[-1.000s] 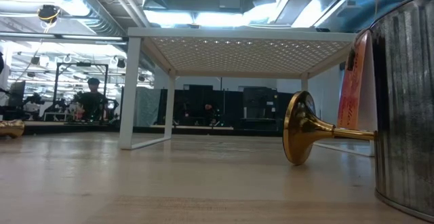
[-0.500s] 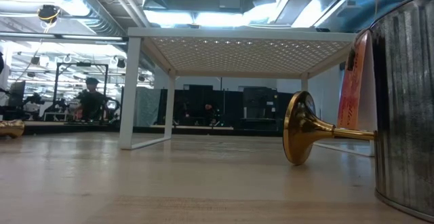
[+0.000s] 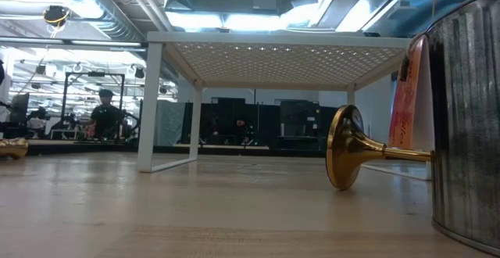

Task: Pick & Place candle stick holders
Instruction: Put the right silver scented candle on the shelf

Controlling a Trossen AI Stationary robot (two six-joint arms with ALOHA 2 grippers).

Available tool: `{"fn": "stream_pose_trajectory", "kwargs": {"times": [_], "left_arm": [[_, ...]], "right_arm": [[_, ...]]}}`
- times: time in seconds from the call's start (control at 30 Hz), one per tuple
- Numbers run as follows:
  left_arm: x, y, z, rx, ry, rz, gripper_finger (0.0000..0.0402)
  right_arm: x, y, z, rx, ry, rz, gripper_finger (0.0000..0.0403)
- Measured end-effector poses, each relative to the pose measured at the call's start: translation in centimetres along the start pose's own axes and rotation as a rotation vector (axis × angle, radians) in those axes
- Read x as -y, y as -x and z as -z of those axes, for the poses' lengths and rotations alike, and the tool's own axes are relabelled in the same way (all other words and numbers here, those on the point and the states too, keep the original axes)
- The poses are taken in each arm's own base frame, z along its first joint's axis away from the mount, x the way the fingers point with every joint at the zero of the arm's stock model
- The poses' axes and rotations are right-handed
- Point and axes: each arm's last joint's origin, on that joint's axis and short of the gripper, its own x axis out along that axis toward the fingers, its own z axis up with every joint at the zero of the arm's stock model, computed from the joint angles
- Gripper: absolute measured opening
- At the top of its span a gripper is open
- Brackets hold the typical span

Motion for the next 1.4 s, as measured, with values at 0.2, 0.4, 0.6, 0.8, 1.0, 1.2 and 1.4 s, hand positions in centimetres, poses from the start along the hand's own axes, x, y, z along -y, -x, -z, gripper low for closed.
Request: {"fn": "stream_pose_trajectory", "kwargs": {"times": [0.2,0.4,0.6,0.8,1.0,1.2,1.4], "left_arm": [[0.0,0.0,0.0,-0.003,0.01,0.0,0.0218],[0.0,0.0,0.0,-0.003,0.026,0.001,0.0218],[0.0,0.0,0.0,-0.003,0.029,0.001,0.0218],[0.0,0.0,0.0,-0.002,0.028,0.001,0.0218],[0.0,0.0,0.0,-0.002,0.027,0.0,0.0218],[0.0,0.0,0.0,-0.003,0.026,0.0,0.0218],[0.0,0.0,0.0,-0.002,0.026,0.0,0.0218]], "right_arm": [[0.3,0.6,-0.2,0.024,-0.009,-0.023,0.038],[-0.1,0.5,-0.2,0.034,-0.007,-0.055,0.038],[-0.5,-0.2,0.5,0.053,0.016,-0.049,0.038],[0.0,-2.5,1.3,0.026,-0.001,-0.017,0.038],[-0.3,-3.0,1.3,0.01,-0.001,-0.05,0.0381],[-0.3,-3.1,1.4,0.004,0.004,-0.048,0.0381],[-0.4,-3.1,1.5,-0.012,0.008,-0.054,0.038]]}}
